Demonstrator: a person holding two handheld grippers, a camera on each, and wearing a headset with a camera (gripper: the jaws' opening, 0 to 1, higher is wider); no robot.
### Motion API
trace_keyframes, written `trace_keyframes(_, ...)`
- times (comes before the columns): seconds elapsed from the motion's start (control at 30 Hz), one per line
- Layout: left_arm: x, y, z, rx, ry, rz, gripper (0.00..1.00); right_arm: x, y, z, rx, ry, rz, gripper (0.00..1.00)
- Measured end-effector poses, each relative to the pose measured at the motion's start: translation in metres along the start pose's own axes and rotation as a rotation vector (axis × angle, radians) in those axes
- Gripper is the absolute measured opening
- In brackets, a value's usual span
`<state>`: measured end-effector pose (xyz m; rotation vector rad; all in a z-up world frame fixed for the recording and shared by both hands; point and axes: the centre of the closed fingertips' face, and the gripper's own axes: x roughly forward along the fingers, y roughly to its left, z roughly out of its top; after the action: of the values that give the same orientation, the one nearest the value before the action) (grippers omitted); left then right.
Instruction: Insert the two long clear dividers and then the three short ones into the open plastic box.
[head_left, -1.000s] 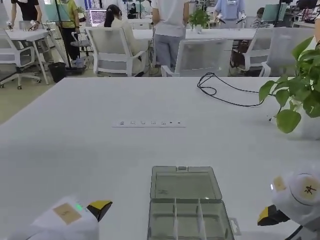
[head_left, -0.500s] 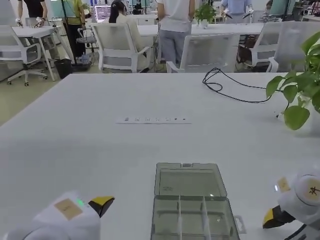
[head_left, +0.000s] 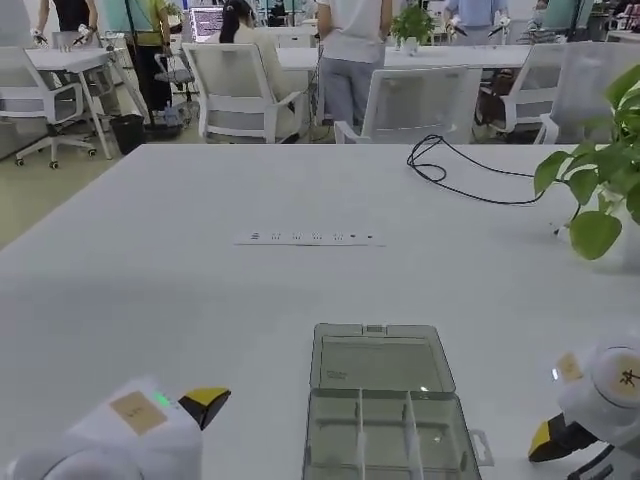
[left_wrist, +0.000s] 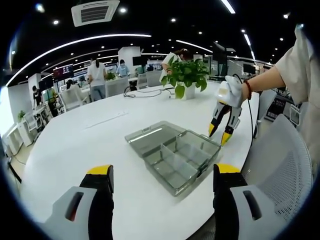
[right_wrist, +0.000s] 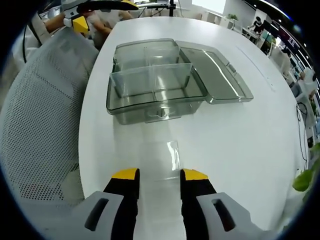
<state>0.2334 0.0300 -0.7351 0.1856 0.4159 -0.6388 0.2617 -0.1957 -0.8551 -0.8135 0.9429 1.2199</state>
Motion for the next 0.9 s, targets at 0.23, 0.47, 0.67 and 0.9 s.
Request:
trace_keyframes(0.23, -0.002, -0.001, 0.000, 0.008, 0.003, -0.006, 0.83, -0.004, -0.004, -0.001, 0.031, 0.006, -0.035, 0.32)
trace_keyframes(0.47, -0.002, -0.003, 0.004, -0.006, -0.017, -0.014, 0.82, -0.022, -0.021, 0.001, 0.058, -0.029, -0.152, 0.32)
trace_keyframes(0.67, 0.000, -0.008, 0.010, -0.042, -0.040, -0.038, 0.79, -0.047, -0.031, 0.025, 0.016, -0.093, -0.261, 0.32)
trace_keyframes(0.9, 0.004, -0.020, 0.014, -0.124, -0.056, -0.099, 0.70, -0.066, -0.026, 0.065, -0.075, -0.178, -0.345, 0.32)
